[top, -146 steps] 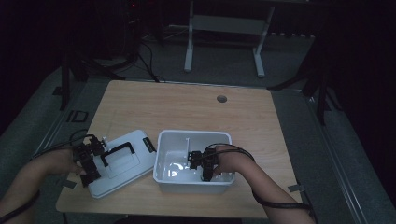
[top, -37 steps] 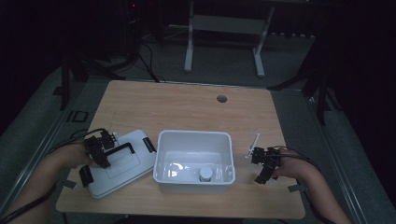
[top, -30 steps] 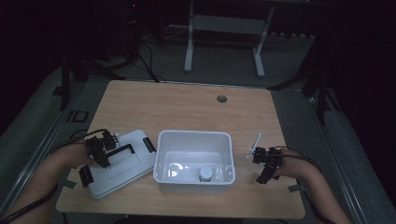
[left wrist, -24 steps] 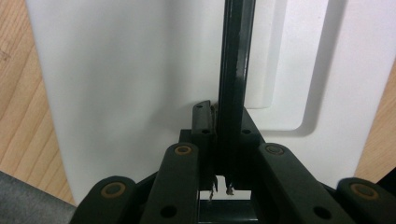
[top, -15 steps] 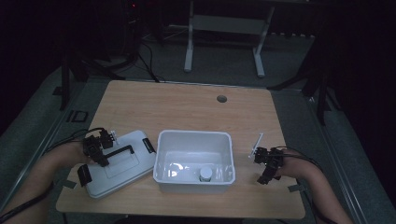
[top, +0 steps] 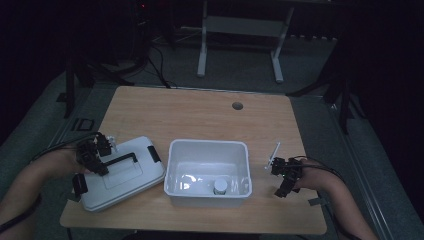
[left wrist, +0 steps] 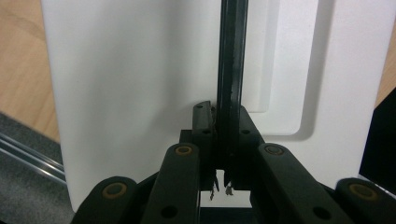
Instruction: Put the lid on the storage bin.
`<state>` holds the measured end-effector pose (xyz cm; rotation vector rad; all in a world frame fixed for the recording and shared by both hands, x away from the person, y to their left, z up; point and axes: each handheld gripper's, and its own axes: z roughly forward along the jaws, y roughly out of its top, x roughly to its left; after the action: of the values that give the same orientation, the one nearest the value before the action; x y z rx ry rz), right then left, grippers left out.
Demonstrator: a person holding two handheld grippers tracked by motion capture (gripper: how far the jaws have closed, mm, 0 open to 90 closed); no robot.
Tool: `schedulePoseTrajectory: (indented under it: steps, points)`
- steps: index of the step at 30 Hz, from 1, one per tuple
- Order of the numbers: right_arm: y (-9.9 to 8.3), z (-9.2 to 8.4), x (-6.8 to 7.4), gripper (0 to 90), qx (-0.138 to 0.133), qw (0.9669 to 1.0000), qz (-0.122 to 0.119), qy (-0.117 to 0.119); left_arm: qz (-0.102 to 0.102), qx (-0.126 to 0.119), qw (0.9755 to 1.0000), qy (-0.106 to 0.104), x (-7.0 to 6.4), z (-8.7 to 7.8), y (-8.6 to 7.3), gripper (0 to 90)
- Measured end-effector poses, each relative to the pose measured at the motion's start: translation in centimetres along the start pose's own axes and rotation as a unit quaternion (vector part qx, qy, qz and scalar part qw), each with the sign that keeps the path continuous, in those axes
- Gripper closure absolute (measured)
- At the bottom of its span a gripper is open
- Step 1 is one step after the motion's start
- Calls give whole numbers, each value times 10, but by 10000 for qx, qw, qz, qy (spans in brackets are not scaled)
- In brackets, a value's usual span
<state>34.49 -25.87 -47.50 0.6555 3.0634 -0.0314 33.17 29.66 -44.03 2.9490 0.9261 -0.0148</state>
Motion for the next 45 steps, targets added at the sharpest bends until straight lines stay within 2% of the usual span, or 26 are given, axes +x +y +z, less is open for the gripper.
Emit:
schedulePoseTrajectory:
  steps: [10,11,12,15,19,20,21,25,30,33,34,35,37,42,43,45]
  points:
    - [-2,2,2,174,51,10000,0,44,69,-131,9995,268,-5,-39,-10,834]
    - [-2,2,2,174,57,10000,-3,49,69,-131,9995,268,-5,-39,-10,834]
    - [-3,3,2,174,50,10000,-4,61,98,-219,9993,293,-7,-51,-11,834]
    - [-3,3,1,174,59,10000,16,59,126,-362,9985,382,-9,-70,-12,834]
    - [-2,2,1,174,51,10000,11,37,141,-423,9976,530,-11,-92,-9,834]
    - [-2,2,1,174,51,10000,11,37,141,-423,9976,530,-11,-92,-9,834]
    - [-1,2,2,174,47,10000,7,37,158,-435,9973,564,-13,-100,-6,834]
    - [1,2,2,174,38,10000,-26,40,258,-526,9966,579,-16,-109,1,835]
    - [2,3,3,174,57,10000,-50,60,503,-568,9954,579,-25,-114,24,835]
    - [2,2,3,174,60,10000,-46,57,639,-558,9951,500,-30,-113,38,835]
    - [2,2,3,174,60,10000,-46,57,639,-558,9951,500,-30,-113,38,835]
    - [1,2,2,174,50,10000,-48,48,763,-539,9943,506,-33,-112,48,835]
    - [0,2,3,174,53,10000,-26,49,847,-548,9939,442,-36,-111,58,835]
    - [-2,3,3,174,71,9999,-42,66,1151,-654,9904,387,-46,-113,81,835]
    - [-2,3,3,175,75,9999,-46,72,1208,-699,9893,435,-49,-114,85,835]
    - [-3,3,3,174,75,9999,-40,78,1304,-693,9883,374,-53,-115,95,835]
